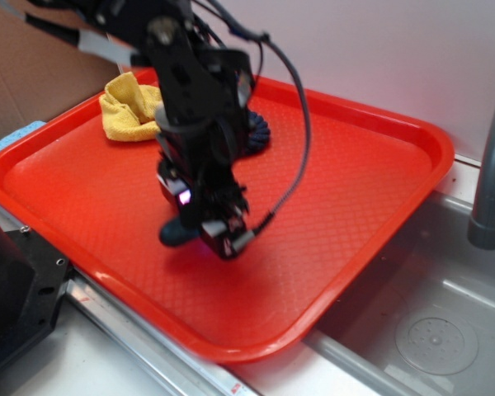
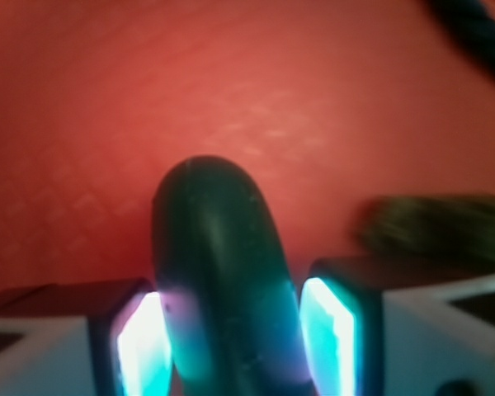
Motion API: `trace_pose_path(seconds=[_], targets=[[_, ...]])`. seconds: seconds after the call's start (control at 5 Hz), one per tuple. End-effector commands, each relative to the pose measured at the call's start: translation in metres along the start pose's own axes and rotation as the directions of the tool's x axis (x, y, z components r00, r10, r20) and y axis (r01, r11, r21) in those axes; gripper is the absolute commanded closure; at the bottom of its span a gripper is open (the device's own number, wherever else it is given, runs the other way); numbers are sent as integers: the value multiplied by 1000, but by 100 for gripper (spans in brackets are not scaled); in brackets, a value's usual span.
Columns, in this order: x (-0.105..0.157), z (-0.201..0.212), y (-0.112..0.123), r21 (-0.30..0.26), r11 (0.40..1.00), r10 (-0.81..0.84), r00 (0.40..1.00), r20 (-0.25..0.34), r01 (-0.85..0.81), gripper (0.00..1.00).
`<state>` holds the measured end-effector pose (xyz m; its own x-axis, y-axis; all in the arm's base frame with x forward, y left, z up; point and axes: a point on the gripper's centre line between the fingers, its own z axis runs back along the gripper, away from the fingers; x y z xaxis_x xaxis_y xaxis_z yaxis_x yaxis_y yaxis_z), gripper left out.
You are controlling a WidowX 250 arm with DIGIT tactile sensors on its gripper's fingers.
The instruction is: Grab the plastic pickle.
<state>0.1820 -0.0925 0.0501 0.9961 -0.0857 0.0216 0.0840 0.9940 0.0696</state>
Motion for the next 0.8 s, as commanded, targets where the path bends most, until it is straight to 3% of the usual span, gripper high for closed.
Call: trace_pose_path(seconds=[0.0,0.2,0.4,0.6], targets=[[17,74,40,-74,977,207,976,65,-202,100],[15,106,62,-118,951,294,953,68,-285,100],[10,121,81,-126,926,364,929,65,-354,100],[4,129,92,-97,912,406,910,83,-398,100]])
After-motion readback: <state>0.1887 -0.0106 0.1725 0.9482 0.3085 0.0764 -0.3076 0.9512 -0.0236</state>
